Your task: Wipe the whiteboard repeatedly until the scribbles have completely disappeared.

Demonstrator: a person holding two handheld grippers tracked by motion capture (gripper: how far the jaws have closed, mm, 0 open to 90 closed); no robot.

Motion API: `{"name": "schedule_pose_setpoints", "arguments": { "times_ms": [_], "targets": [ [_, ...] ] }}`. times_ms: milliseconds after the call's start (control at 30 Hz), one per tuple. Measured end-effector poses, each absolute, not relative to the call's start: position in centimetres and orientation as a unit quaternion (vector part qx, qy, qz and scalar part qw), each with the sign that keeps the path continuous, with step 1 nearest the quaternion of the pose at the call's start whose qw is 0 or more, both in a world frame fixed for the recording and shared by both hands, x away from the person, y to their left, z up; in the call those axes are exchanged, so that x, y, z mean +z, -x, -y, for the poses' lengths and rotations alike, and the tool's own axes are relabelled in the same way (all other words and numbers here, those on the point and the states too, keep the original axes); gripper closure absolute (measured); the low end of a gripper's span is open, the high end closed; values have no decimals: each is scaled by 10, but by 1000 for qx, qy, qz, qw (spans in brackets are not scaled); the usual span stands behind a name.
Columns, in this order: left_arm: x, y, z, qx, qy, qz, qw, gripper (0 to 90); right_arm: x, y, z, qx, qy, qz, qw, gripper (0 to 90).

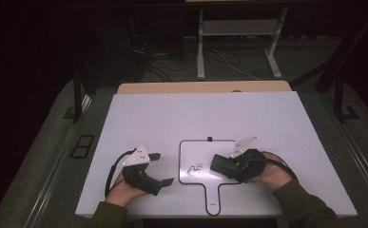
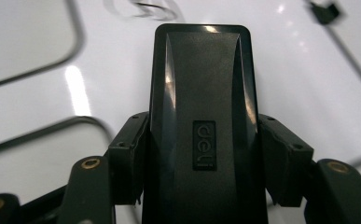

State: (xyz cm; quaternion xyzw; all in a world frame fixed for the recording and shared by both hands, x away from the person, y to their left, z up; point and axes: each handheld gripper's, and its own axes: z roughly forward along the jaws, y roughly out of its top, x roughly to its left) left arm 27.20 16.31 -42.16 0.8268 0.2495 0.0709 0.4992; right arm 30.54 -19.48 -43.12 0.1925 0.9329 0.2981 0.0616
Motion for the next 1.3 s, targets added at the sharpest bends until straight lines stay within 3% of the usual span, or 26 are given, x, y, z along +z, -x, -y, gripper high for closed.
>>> {"name": "schedule_pose_setpoints", "arguments": {
  "times_ms": [200,700,1300],
  "targets": [
    [-422,-272,-163,71,-827,-249,500,0,-431,-295,188,302,-172,-936,52,388],
    [-422,-272,-163,70,-827,-250,499,0,-434,-342,218,311,-257,-912,74,388],
    [-422,-272,-162,70,-827,-248,499,0,-431,-292,185,296,-153,-941,55,388]
  ]
}}
